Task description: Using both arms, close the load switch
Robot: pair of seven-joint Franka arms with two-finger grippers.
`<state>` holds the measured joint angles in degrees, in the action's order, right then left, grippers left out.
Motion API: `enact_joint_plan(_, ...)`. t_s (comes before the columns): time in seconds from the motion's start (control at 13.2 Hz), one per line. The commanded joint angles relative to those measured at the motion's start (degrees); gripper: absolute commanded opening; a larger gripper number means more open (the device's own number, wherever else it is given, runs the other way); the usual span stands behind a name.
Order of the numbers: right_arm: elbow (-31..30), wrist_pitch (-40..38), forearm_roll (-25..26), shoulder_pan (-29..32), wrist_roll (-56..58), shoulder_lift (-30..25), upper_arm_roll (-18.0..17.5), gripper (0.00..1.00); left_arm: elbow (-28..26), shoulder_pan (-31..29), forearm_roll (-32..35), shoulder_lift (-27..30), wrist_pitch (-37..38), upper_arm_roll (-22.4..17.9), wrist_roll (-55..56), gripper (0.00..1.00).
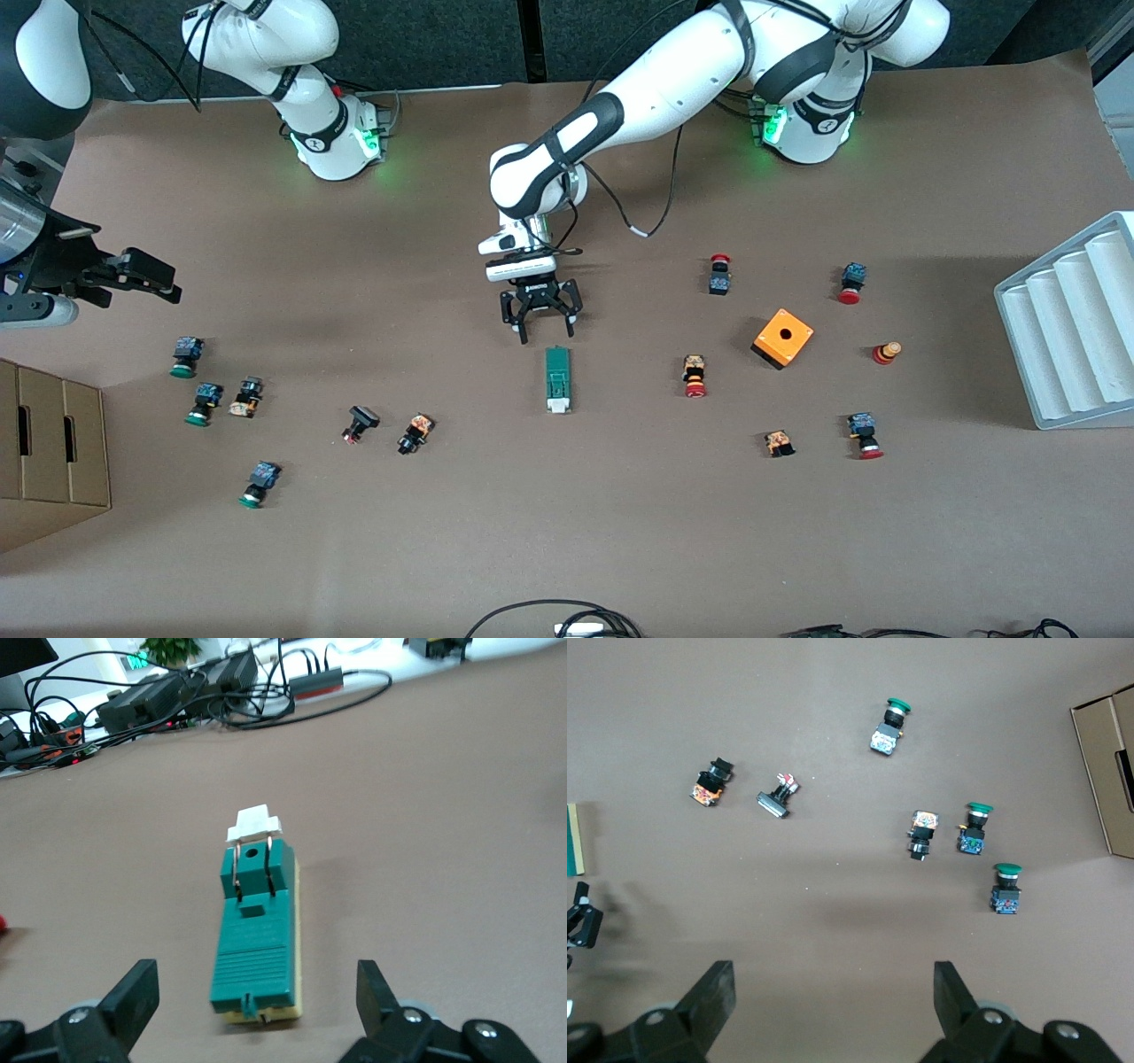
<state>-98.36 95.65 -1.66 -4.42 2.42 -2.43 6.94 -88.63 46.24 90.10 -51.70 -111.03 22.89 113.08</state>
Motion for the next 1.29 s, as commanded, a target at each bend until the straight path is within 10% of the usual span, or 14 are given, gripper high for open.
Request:
enact_joint_plan(0.0,-0.52,0.77,0.7,0.28,0.39,-0.91,0.09,1.0,-1.02,-3.69,-8.15,5.36,-4.88,1.09,-13.88,0.98)
enact_joint_plan(1.21,1.94,4.28,0.08,-0.68,-0.31,2.34,-0.43,1.0,-0.06,-22.75,-68.63,27.95,0.62,1.1,-89.58,1.0)
